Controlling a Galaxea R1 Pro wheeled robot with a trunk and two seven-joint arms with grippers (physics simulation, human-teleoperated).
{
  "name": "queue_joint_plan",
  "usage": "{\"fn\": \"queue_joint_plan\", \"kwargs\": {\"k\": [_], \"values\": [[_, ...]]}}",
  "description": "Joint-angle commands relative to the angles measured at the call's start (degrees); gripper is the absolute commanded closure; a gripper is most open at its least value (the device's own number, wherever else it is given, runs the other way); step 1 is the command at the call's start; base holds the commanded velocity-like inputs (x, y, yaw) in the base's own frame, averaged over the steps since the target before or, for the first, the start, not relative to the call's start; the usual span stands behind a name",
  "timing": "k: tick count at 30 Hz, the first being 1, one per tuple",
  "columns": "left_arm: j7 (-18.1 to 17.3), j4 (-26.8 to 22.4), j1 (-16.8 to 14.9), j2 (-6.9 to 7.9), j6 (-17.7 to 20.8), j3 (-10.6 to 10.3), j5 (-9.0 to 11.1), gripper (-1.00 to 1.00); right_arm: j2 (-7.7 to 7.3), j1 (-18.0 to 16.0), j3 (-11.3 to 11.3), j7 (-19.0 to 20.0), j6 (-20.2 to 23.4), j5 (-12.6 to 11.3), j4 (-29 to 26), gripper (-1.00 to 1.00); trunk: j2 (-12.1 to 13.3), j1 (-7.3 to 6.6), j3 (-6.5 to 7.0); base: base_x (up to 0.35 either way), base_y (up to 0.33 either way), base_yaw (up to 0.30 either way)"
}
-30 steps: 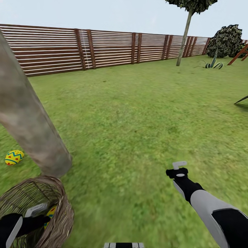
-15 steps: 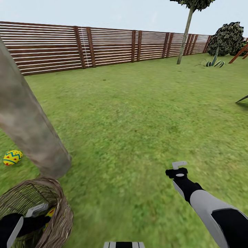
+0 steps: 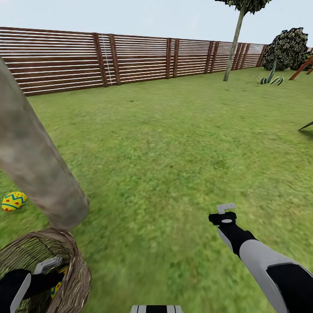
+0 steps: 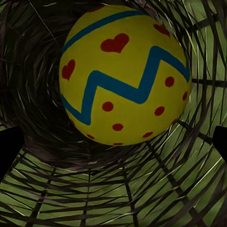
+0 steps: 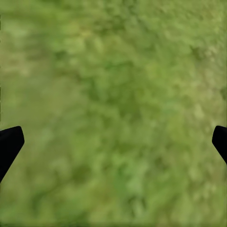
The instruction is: Take the three Easter eggs out of the wicker basket on the lawn in the garden, then place them on the lawn next to a single tree (choose any tree) so that all three eggs are next to the same tree and none are left in the basket.
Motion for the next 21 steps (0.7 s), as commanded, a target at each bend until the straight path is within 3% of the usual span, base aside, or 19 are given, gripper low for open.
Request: {"fn": "queue_joint_plan", "kwargs": {"k": [1,10,16,21], "values": [[0.1,0.0,0.0,-0.01,0.4,0.1,0.5,-1.0,-0.02,0.0,0.4,-0.3,0.4,0.1,-0.1,-1.0,0.0,-0.01,-0.05,0.0,0.0,0.0],[0.1,-0.1,0.0,-0.09,0.4,0.1,0.5,-1.0,-0.01,0.0,0.4,-0.3,0.4,0.1,0.0,-1.0,0.0,-0.01,-0.05,0.004,0.0,0.0],[0.1,-0.1,0.0,-0.06,0.4,0.1,0.5,-1.0,0.02,0.0,0.5,-0.3,0.4,0.1,0.0,-1.0,0.0,-0.01,-0.05,0.248,0.046,0.0],[0.1,-0.1,0.0,-0.06,0.4,0.1,0.5,-1.0,0.07,0.0,0.5,-0.2,0.4,0.1,0.1,-1.0,0.0,-0.01,-0.05,0.072,0.015,0.0]]}}
